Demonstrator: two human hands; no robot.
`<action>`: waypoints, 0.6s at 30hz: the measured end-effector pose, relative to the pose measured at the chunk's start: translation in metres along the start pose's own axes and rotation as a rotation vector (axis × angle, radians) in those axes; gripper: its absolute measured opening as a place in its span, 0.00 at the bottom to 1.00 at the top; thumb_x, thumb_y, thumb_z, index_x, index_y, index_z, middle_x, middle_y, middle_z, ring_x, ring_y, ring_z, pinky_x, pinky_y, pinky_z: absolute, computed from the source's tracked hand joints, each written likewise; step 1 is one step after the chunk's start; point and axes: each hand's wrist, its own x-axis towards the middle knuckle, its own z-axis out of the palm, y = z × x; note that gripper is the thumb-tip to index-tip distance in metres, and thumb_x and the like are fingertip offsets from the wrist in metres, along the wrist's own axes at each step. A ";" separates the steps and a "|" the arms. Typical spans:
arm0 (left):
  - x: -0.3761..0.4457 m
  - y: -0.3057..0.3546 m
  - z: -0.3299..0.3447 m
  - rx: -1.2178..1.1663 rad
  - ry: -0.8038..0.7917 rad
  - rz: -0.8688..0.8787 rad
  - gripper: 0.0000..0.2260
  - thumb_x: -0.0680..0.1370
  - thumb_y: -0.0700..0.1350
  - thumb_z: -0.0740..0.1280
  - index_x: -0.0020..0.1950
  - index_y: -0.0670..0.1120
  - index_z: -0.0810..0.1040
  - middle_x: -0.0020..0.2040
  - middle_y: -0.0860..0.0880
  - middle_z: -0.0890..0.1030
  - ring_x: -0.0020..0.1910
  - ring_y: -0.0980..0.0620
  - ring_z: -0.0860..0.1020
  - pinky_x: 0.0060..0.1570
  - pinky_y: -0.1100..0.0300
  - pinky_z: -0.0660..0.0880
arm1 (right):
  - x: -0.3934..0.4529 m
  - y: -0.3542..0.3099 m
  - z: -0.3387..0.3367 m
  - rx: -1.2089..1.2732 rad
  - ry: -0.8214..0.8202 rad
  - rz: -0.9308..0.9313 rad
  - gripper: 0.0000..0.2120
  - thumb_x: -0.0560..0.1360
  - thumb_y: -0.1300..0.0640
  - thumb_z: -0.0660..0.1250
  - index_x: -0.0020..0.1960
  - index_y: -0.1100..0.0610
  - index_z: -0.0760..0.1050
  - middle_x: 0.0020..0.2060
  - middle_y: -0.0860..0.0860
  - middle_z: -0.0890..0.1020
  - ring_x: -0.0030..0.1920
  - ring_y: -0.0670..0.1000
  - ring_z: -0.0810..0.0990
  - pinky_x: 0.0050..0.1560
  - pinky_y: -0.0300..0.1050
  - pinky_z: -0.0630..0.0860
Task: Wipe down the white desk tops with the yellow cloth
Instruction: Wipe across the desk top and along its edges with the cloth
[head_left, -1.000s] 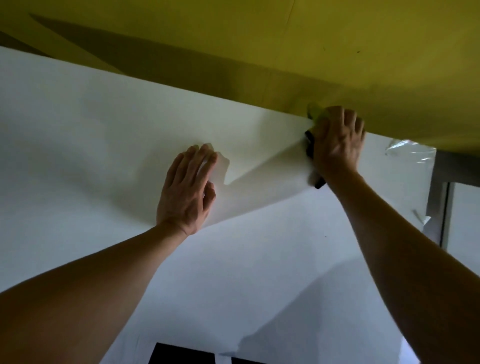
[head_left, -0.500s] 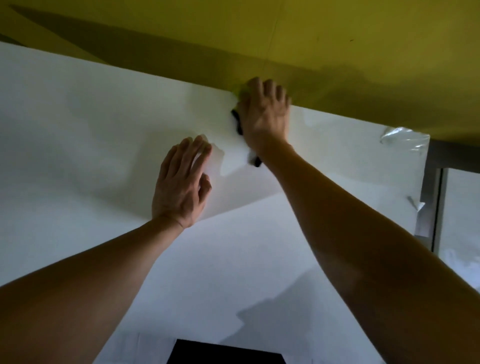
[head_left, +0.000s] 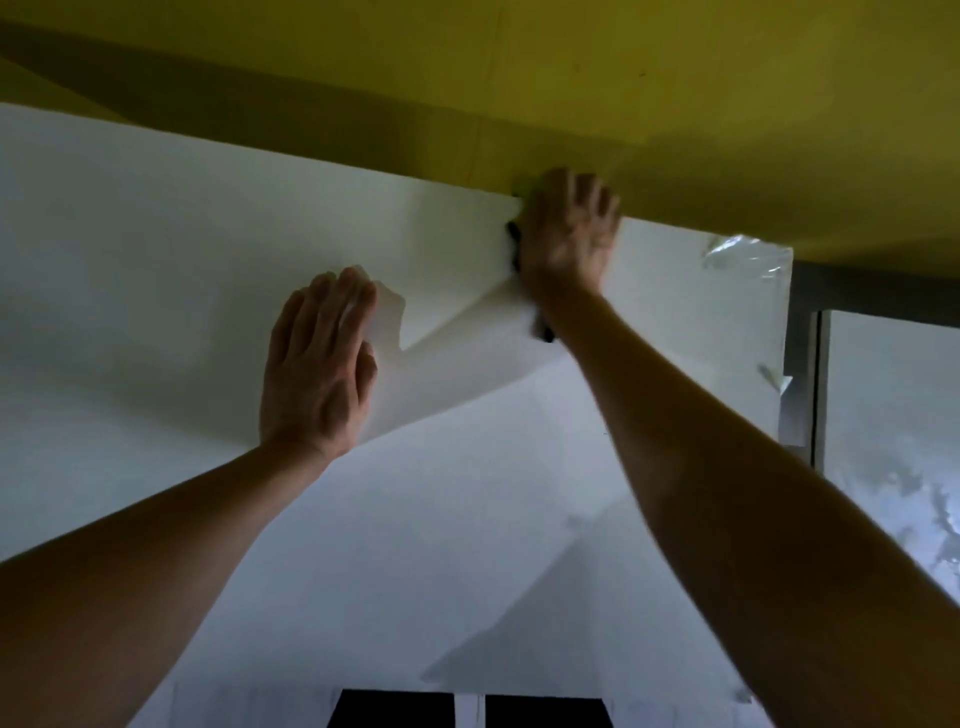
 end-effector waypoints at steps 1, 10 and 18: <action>0.000 0.000 0.000 0.002 -0.007 -0.004 0.25 0.84 0.42 0.57 0.82 0.42 0.65 0.82 0.41 0.64 0.81 0.38 0.63 0.80 0.42 0.58 | -0.003 -0.021 0.005 0.003 -0.030 -0.032 0.32 0.73 0.43 0.45 0.65 0.58 0.75 0.59 0.61 0.77 0.59 0.62 0.73 0.57 0.54 0.65; 0.003 0.026 0.000 0.097 -0.048 -0.147 0.25 0.84 0.43 0.55 0.81 0.39 0.63 0.81 0.38 0.65 0.80 0.35 0.63 0.80 0.41 0.58 | 0.005 0.001 0.010 0.055 -0.024 -0.252 0.20 0.80 0.47 0.56 0.65 0.56 0.74 0.57 0.57 0.77 0.56 0.59 0.74 0.55 0.51 0.67; 0.014 0.189 0.047 -0.111 -0.142 0.207 0.28 0.82 0.44 0.57 0.82 0.39 0.64 0.83 0.40 0.63 0.82 0.39 0.62 0.81 0.43 0.58 | 0.009 0.126 -0.027 0.046 0.054 -0.140 0.24 0.79 0.45 0.49 0.60 0.57 0.76 0.54 0.59 0.78 0.54 0.61 0.74 0.54 0.54 0.69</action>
